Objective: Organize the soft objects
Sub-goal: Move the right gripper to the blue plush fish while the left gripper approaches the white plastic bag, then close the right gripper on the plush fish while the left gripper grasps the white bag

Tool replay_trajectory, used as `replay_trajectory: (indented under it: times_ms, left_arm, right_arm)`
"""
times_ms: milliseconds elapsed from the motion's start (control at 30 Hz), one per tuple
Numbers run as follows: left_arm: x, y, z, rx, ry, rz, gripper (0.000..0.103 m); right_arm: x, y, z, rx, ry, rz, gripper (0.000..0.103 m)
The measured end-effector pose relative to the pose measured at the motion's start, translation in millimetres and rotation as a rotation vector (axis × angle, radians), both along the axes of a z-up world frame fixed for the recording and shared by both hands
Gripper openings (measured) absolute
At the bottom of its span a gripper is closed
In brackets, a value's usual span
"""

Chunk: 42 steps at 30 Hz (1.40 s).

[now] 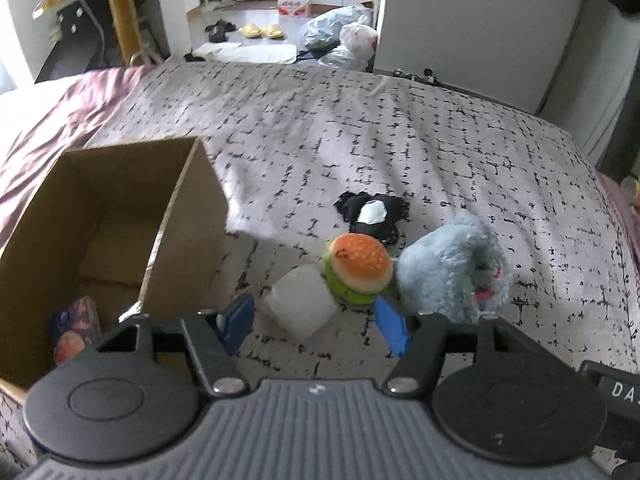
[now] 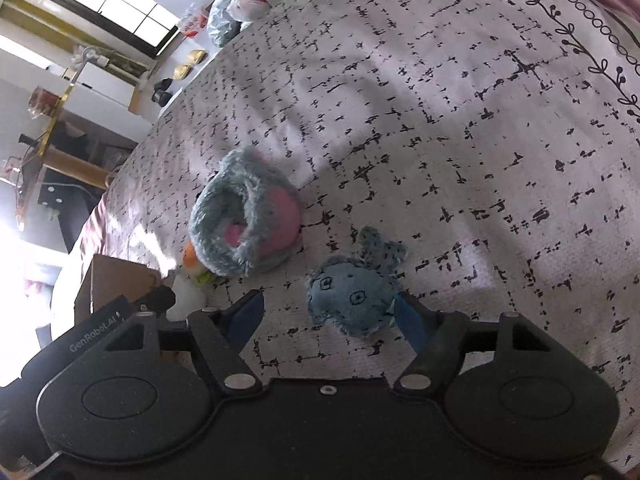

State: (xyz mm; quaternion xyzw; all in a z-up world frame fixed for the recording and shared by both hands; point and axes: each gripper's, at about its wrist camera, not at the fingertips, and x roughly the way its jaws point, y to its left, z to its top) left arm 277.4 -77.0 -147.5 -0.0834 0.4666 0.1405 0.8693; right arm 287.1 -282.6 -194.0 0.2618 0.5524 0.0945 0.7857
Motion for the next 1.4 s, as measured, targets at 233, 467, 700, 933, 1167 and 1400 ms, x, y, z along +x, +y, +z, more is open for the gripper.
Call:
replay_trajectory:
  times_ms: [233,467,700,933,1167,1400]
  left_arm:
    - [6,-6,-19,0.03,0.025,0.031,0.052]
    - [6,-11,-34,0.117,0.02,0.044,0.051]
    - [14,-9,-50,0.155,0.042,0.061,0.051]
    - [19,-3,-54,0.136,0.03,0.069,0.044]
    - [12,-3,-43,0.091,0.008,0.056,0.041]
    - [-1,-9,-27,0.035,-0.03,0.028,0.041]
  right_arm:
    - [3,-1,-2,-0.005,0.004,-0.009,0.071]
    - [6,0,-5,0.01,0.01,0.003,0.071]
    - [9,1,-13,0.023,0.033,0.017,0.071]
    - [11,1,-20,0.008,0.034,0.026,0.053]
    - [8,-3,-23,0.034,0.035,0.03,0.007]
    - [3,-13,-13,0.045,0.0,-0.016,0.001]
